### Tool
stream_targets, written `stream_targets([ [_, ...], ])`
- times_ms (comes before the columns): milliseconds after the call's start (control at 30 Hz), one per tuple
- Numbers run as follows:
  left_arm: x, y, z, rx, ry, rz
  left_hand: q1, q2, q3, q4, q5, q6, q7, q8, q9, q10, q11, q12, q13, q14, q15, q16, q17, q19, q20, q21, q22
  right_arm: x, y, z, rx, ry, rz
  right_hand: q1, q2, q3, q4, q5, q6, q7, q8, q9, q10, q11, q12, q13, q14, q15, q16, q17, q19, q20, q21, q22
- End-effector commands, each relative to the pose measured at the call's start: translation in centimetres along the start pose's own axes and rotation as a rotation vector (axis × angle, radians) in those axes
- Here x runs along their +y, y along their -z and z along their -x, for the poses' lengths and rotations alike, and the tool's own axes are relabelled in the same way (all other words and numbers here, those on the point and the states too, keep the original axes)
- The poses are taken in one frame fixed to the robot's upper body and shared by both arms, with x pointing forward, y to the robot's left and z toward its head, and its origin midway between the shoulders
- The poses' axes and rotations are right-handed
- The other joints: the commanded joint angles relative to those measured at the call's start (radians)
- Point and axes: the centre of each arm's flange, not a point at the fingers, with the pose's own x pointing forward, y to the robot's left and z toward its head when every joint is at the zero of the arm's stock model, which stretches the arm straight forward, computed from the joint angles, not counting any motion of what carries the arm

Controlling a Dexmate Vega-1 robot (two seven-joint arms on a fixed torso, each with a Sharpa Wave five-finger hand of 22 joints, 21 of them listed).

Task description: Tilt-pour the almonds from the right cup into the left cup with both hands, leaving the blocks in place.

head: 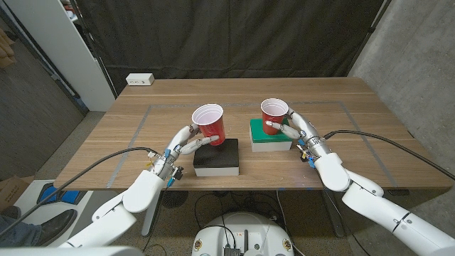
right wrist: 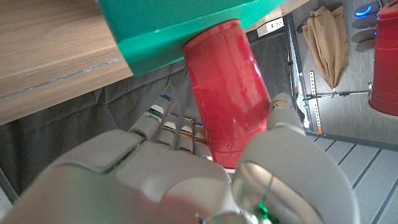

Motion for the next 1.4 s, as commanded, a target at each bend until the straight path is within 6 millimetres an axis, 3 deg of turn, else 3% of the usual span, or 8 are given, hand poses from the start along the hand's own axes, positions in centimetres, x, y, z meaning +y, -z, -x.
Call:
stream_targets([
  [33, -0.1, 0.1, -0.2, -0.001, -0.005, 0.003, 0.006, 0.006, -0.001, 0.000, 0.004, 0.001, 0.004, -0.003, 0.001, 0.005, 0.003, 0.001, 0.002, 0.005, -0.044, 0.000, 0.001, -0.001, -0.050, -0.004, 0.006, 0.5, 0.0, -0.7, -0.019, 0.004, -0.027, 0.008, -0.004, -0.003, -0.003, 0.003, 0.011, 0.006, 0.009, 0.005, 0.017, 0.000, 0.010, 0.002, 0.024, -0.004, 0.010, 0.002, 0.012, 0.007, 0.006, 0.002],
  [200, -0.2, 0.1, -0.2, -0.001, -0.009, 0.004, 0.007, 0.008, -0.003, 0.000, 0.004, 0.002, 0.004, -0.003, 0.001, 0.005, 0.003, 0.001, 0.002, 0.006, -0.045, 0.001, 0.001, 0.000, -0.049, -0.004, 0.006, 0.6, 0.1, -0.5, -0.045, 0.055, -0.050, 0.036, -0.005, 0.002, -0.005, 0.009, 0.115, -0.008, 0.045, 0.010, 0.114, -0.016, 0.038, 0.005, 0.117, -0.034, 0.046, 0.002, 0.103, -0.015, 0.030, 0.004],
  [333, -0.2, 0.1, -0.2, -0.001, -0.011, 0.003, 0.009, 0.010, -0.003, 0.000, 0.005, 0.001, 0.003, -0.003, 0.001, 0.006, 0.001, 0.001, 0.002, 0.004, -0.045, 0.000, 0.001, 0.001, -0.049, -0.004, 0.006, 0.7, 0.1, -0.2, -0.069, 0.094, -0.063, 0.076, -0.003, 0.010, -0.007, 0.010, 0.230, -0.036, 0.081, 0.018, 0.224, -0.041, 0.061, 0.009, 0.234, -0.063, 0.093, 0.009, 0.215, -0.029, 0.056, 0.006],
  [467, -0.2, 0.1, -0.3, -0.002, -0.012, 0.003, 0.009, 0.010, -0.004, 0.000, 0.005, 0.001, 0.002, -0.003, 0.002, 0.006, 0.003, 0.001, 0.002, 0.005, -0.044, 0.000, 0.001, 0.001, -0.048, -0.004, 0.006, 0.8, 0.3, 0.0, -0.075, 0.101, -0.066, 0.106, 0.001, 0.016, -0.009, 0.009, 0.302, -0.059, 0.108, 0.022, 0.287, -0.053, 0.070, 0.011, 0.305, -0.090, 0.125, 0.017, 0.269, -0.052, 0.068, 0.008],
  [633, -0.3, 0.1, -0.5, -0.002, -0.007, 0.003, 0.010, 0.012, -0.005, 0.000, 0.005, 0.001, 0.003, -0.003, 0.002, 0.005, 0.002, 0.000, 0.002, 0.004, -0.044, 0.000, 0.001, 0.001, -0.048, -0.004, 0.006, 0.8, 0.4, 0.1, -0.073, 0.099, -0.068, 0.130, 0.002, 0.020, -0.012, 0.009, 0.333, -0.065, 0.119, 0.023, 0.312, -0.063, 0.070, 0.012, 0.345, -0.099, 0.145, 0.025, 0.308, -0.061, 0.078, 0.009],
  [1100, -0.3, 0.0, -0.9, 0.006, 0.000, 0.001, 0.011, 0.015, -0.008, 0.001, 0.006, 0.003, 0.003, -0.002, 0.002, 0.006, 0.003, 0.001, 0.003, 0.006, -0.044, 0.000, 0.001, 0.001, -0.047, -0.004, 0.006, 0.4, 0.2, 0.0, -0.075, 0.080, -0.090, 0.151, 0.005, 0.021, -0.009, 0.007, 0.352, -0.065, 0.125, 0.023, 0.338, -0.065, 0.068, 0.013, 0.380, -0.113, 0.166, 0.037, 0.351, -0.075, 0.090, 0.010],
  [1400, -0.1, -0.1, -0.9, 0.004, -0.003, -0.003, 0.013, 0.018, -0.010, 0.001, 0.006, 0.010, 0.006, 0.000, 0.002, 0.012, 0.005, 0.003, 0.003, 0.008, -0.043, 0.001, 0.001, 0.005, -0.045, -0.002, 0.006, -1.0, -0.3, -0.8, -0.087, 0.102, -0.135, 0.159, 0.007, 0.020, -0.007, 0.005, 0.359, -0.058, 0.127, 0.024, 0.349, -0.060, 0.066, 0.014, 0.406, -0.114, 0.181, 0.045, 0.375, -0.077, 0.097, 0.011],
])
